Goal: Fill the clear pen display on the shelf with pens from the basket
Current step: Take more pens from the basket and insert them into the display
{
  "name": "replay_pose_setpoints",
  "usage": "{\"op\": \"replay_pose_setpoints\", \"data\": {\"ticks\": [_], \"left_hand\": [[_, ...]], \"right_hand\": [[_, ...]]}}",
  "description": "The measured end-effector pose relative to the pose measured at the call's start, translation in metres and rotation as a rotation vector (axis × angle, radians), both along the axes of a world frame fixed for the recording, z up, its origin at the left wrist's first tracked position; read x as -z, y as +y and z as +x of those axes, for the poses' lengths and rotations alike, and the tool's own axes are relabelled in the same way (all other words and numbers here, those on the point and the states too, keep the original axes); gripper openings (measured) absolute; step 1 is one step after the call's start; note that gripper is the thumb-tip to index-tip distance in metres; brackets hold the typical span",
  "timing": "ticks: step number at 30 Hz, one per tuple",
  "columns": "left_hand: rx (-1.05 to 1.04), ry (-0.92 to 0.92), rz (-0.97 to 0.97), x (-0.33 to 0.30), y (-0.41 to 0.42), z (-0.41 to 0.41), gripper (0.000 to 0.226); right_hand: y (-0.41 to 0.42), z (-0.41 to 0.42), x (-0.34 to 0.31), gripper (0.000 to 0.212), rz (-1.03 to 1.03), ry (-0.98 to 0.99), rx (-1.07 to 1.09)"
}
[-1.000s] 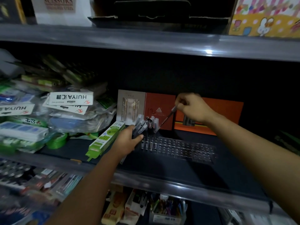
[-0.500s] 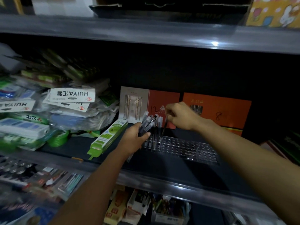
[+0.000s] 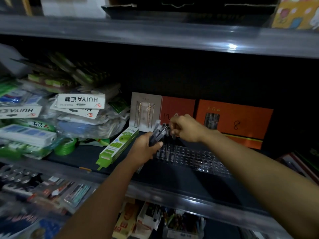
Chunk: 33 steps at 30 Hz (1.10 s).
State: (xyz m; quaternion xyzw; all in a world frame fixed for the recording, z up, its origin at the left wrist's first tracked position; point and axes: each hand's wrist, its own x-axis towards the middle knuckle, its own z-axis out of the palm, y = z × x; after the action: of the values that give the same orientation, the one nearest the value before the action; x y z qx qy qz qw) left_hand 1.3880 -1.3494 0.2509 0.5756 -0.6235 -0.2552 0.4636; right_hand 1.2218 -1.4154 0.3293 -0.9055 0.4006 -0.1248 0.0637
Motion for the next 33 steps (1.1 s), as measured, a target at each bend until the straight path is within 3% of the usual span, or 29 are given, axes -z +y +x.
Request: {"op": "replay_pose_setpoints", "data": {"ticks": [5, 11, 24, 29, 33], "left_hand": [[0.015, 0.001, -0.011, 0.001, 0.002, 0.0, 0.009], [0.014, -0.024, -0.025, -0.001, 0.002, -0.006, 0.01], [0.073, 0.021, -0.072, -0.015, 0.018, -0.032, 0.022], [0.074, -0.011, -0.061, -0.019, 0.022, -0.03, 0.017], [0.073, -0.02, -0.085, -0.024, 0.025, -0.031, 0.012]], "right_hand": [[0.003, -0.003, -0.004, 0.007, -0.004, -0.028, -0.018], [0.022, -0.01, -0.026, 0.015, 0.039, -0.206, -0.12], [0.042, -0.03, -0.04, 0.003, 0.03, -0.253, -0.08], [0.037, -0.045, -0.055, 0.023, 0.035, -0.429, -0.033], [0.038, -0.054, -0.064, 0.024, 0.061, -0.484, -0.013]]}}
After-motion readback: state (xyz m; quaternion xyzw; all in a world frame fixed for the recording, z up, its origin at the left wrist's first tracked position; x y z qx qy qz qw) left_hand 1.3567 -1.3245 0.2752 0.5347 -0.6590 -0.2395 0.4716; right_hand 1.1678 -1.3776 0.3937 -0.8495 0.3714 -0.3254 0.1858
